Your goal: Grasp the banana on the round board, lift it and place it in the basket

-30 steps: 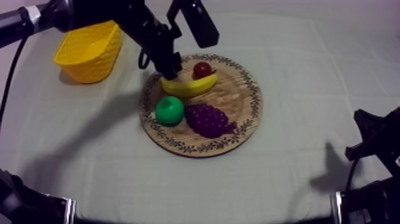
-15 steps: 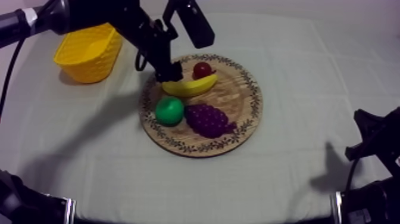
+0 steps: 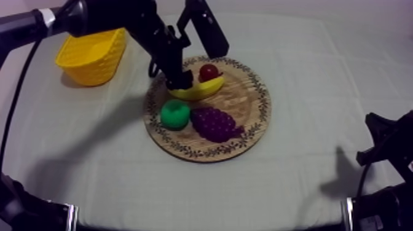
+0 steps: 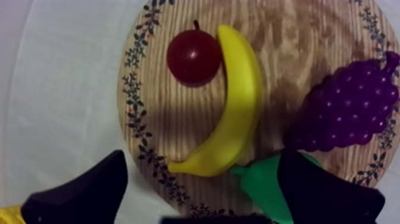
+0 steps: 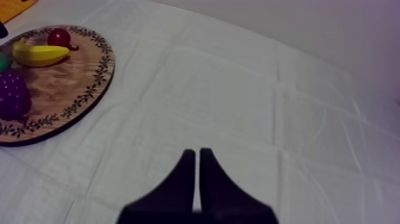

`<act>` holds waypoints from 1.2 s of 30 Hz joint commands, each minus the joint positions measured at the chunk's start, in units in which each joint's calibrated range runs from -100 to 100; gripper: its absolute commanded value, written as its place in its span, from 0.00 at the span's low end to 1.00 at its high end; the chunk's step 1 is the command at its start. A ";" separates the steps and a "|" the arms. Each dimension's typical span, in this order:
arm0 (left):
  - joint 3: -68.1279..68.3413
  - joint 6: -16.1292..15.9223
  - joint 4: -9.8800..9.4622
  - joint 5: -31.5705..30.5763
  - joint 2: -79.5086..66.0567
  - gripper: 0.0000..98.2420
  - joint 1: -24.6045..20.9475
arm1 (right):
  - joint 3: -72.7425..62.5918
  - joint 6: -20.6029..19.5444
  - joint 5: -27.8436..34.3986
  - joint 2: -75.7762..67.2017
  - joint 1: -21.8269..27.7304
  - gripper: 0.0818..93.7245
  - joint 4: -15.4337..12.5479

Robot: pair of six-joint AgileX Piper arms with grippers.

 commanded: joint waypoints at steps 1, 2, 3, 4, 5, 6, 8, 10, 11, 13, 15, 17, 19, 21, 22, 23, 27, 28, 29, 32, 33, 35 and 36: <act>-0.19 -0.04 -0.06 0.14 1.09 0.97 -0.09 | 0.00 -0.01 0.04 -0.01 0.00 0.00 0.00; -0.30 -0.08 -0.07 0.22 1.64 0.97 -0.17 | 0.00 -0.01 0.04 -0.01 0.00 0.00 0.00; -0.41 -0.11 -0.09 0.32 2.21 0.97 -0.22 | 0.00 -0.01 0.04 -0.01 0.00 0.00 0.00; -0.55 -0.16 -0.10 0.39 2.79 0.97 -0.26 | 0.00 -0.01 0.04 -0.01 0.00 0.00 0.00; -0.72 -0.20 -0.10 0.44 3.37 0.97 -0.28 | 0.00 -0.01 0.04 -0.01 0.00 0.00 0.00; -0.90 -0.26 -0.06 0.50 3.96 0.97 -0.30 | 0.00 -0.01 0.04 -0.01 0.00 0.00 0.00; -1.24 -0.42 0.05 0.53 5.04 0.97 -0.32 | 0.00 -0.01 0.04 -0.01 0.00 0.00 0.00; -1.58 -0.54 0.11 0.54 5.98 0.97 -0.33 | 0.00 -0.01 0.04 -0.01 0.00 0.00 0.00; -1.74 -0.58 0.13 0.55 6.41 0.97 -0.31 | 0.00 -0.01 0.04 -0.01 0.00 0.00 0.00; -2.11 -0.64 0.15 0.55 7.13 0.97 -0.23 | 0.00 -0.01 0.04 -0.01 0.00 0.00 0.00; -2.46 -0.68 0.16 0.58 7.79 0.96 -0.12 | 0.00 -0.01 0.04 -0.01 0.00 0.00 0.00; -2.83 -0.70 0.18 0.63 8.44 0.96 0.01 | 0.00 -0.01 0.04 -0.01 0.00 0.00 0.00; -3.21 -0.73 0.27 0.68 9.05 0.96 0.15 | 0.00 -0.01 0.04 -0.01 0.00 0.00 0.00; -3.63 -0.76 0.38 0.70 9.63 0.96 0.23 | 0.00 -0.01 0.04 -0.01 0.00 0.00 0.00; -3.81 -0.78 0.42 0.70 9.95 0.96 0.26 | 0.00 -0.01 0.04 -0.01 0.00 0.00 0.00; -4.04 -0.79 0.46 0.73 10.27 0.96 0.27 | 0.00 -0.03 0.04 -0.01 0.00 0.00 0.00; -5.15 -0.84 0.54 1.18 11.80 0.96 0.51 | 0.00 -0.02 0.04 -0.01 0.00 0.00 0.00; -5.41 -0.85 0.55 1.28 12.19 0.96 0.58 | 0.00 -0.02 0.04 -0.01 0.00 0.00 0.00; -5.69 -0.85 0.55 1.43 12.56 0.96 0.65 | 0.00 -0.02 0.04 -0.01 0.00 0.00 0.00; -6.62 -0.88 0.67 1.75 13.62 0.96 0.88 | 0.00 -0.02 0.04 -0.01 0.00 0.00 0.00; -6.94 -0.90 0.74 1.83 13.95 0.96 0.95 | 0.00 -0.02 0.04 -0.01 -0.02 0.00 0.00; -7.65 -0.98 0.90 2.07 14.58 0.95 1.03 | 0.00 -0.02 0.04 -0.01 -0.05 0.00 0.00; -8.03 -1.02 0.99 2.22 14.91 0.95 1.03 | 0.00 -0.01 0.04 -0.01 -0.06 0.00 0.00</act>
